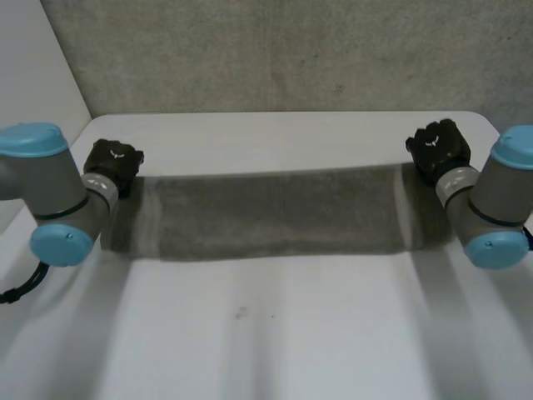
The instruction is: Fold the towel.
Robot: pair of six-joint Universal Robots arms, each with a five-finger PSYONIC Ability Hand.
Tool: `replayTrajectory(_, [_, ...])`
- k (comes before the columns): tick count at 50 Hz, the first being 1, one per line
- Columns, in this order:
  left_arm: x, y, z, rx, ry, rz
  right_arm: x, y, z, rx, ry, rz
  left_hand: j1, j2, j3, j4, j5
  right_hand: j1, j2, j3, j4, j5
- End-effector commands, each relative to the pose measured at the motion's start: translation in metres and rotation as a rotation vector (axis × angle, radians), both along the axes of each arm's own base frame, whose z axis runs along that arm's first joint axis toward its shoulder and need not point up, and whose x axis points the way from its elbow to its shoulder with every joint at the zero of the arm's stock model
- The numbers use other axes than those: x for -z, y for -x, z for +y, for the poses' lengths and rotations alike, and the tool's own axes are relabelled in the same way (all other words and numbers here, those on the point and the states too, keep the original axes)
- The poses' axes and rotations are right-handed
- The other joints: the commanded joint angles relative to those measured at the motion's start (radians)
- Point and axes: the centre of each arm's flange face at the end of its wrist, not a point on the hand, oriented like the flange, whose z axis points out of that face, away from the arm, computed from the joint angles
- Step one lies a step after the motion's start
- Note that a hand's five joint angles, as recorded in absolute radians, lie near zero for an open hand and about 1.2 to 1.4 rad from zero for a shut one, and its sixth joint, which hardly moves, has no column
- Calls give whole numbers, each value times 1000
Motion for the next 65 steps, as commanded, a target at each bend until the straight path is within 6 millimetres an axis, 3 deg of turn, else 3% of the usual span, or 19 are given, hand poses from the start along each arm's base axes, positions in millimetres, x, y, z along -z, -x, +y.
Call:
replayTrajectory(1, [2,8,-23,-4,54,2,6,-9,-23,9,79,-11,197,179,180,180,183,432,226,205,203,225])
replayTrajectory(6, [11,15,-30,1,64,1,17,-11,-38,26,91,-10,197,179,180,180,183,432,226,205,203,225])
replayTrajectory(7, [16,18,-30,4,59,-2,22,-12,-40,20,84,-7,197,179,180,180,183,50,-157,-177,-179,-158])
replayTrajectory(8, [19,20,-29,9,51,-4,27,-12,-42,17,79,-8,17,-1,0,0,4,-536,-742,-762,-764,-743])
replayTrajectory(9, [19,20,-29,9,51,-4,27,-12,-42,17,79,-8,16,-3,-1,-2,2,-541,-748,-768,-770,-749])
replayTrajectory(10, [23,22,-27,14,44,-7,29,-13,-42,14,76,-7,-476,-494,-493,-493,-489,-790,-996,-1016,-1018,-997])
replayTrajectory(11, [27,26,-23,22,32,-10,29,-13,-42,9,74,-13,-873,-891,-890,-891,-887,-790,-996,-1016,-1018,-997])
replayTrajectory(12, [27,26,-23,22,32,-10,29,-13,-42,9,74,-13,-877,-895,-894,-895,-891,-790,-996,-1016,-1018,-997])
replayTrajectory(13, [29,28,-20,24,24,-15,28,-14,-41,5,74,-17,-1024,-1043,-1042,-1042,-1038,-790,-996,-1016,-1018,-997])
replayTrajectory(17, [29,29,-15,22,15,-24,19,-13,-40,1,78,-39,-1024,-1042,-1041,-1041,-1038,-790,-996,-1016,-1018,-997])
replayTrajectory(22, [8,28,-8,5,39,-15,-7,-11,-32,-7,72,-143,-1024,-1042,-1041,-1041,-1038,-790,-996,-1016,-1018,-997])
replayTrajectory(27, [-29,23,18,-2,63,6,-49,-6,0,-69,21,-231,-1024,-1042,-1041,-1041,-1038,-790,-996,-1016,-1018,-997])
replayTrajectory(30, [-39,23,27,4,67,18,-55,-5,10,-79,-9,-234,-1024,-1042,-1041,-1041,-1038,-790,-996,-1016,-1018,-997])
replayTrajectory(34, [-61,25,55,22,72,78,-63,5,34,-62,-123,-235,-1024,-1042,-1041,-1041,-1038,-790,-996,-1016,-1018,-997])
replayTrajectory(41, [-77,18,84,10,39,217,-49,29,53,11,-320,-219,-1024,-1043,-1042,-1042,-1038,-773,-980,-1000,-1002,-981])
replayTrajectory(46, [-60,17,104,16,-65,349,-23,46,55,56,-392,-213,-1021,-1039,-1038,-1039,-1035,-607,-813,-833,-835,-814])
replayTrajectory(49, [-56,18,107,25,-81,368,-15,50,52,66,-388,-211,-1021,-1039,-1038,-1038,-1035,-527,-733,-754,-756,-734])
replayTrajectory(54, [-45,18,111,39,-81,383,17,56,41,59,-378,-216,-1015,-1033,-1032,-1033,-1029,-413,-619,-640,-641,-620])
replayTrajectory(65, [-36,17,115,35,-97,376,38,61,34,54,-401,-194,-1015,-1033,-1032,-1033,-1029,-163,-369,-390,-392,-370])
